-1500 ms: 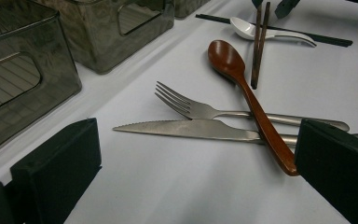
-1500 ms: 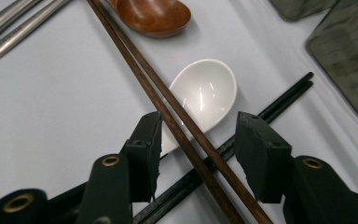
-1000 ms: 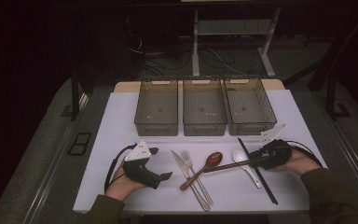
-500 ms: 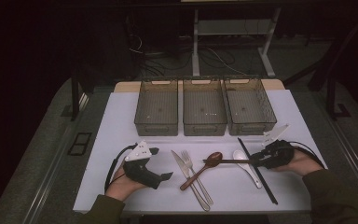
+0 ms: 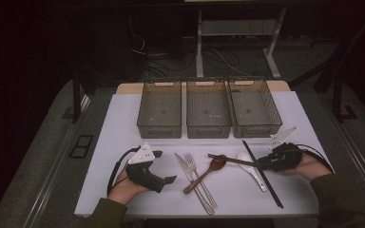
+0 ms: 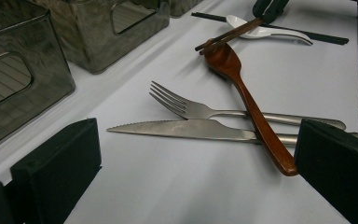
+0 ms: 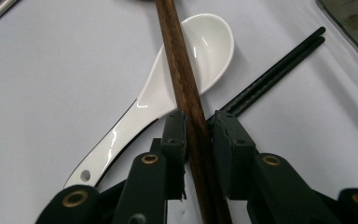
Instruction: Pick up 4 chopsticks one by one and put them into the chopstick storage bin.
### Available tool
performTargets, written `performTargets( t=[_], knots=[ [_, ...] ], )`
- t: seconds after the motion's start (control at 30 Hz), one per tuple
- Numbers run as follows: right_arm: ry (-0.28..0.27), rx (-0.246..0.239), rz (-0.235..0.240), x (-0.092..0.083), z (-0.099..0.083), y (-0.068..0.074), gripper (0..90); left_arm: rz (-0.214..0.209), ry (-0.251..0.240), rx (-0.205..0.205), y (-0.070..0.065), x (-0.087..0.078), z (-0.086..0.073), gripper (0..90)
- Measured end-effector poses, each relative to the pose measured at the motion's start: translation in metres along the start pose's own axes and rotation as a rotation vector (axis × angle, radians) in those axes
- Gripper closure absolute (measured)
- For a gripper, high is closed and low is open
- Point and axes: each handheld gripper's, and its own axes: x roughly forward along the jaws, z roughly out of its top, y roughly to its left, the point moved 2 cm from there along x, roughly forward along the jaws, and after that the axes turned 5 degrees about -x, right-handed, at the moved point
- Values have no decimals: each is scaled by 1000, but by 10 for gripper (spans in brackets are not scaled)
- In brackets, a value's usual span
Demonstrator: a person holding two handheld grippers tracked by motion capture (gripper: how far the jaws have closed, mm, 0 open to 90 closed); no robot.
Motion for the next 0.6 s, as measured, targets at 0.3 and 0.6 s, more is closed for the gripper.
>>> performTargets(
  t=[0.3, 0.6],
  knots=[
    [-1, -6, -2, -3, 0, 1, 751, -3, 1, 2, 0, 1, 0, 0],
    [-4, -27, -9, -8, 11, 1, 760, -4, -1, 2, -1, 1, 1, 0]
  ],
)
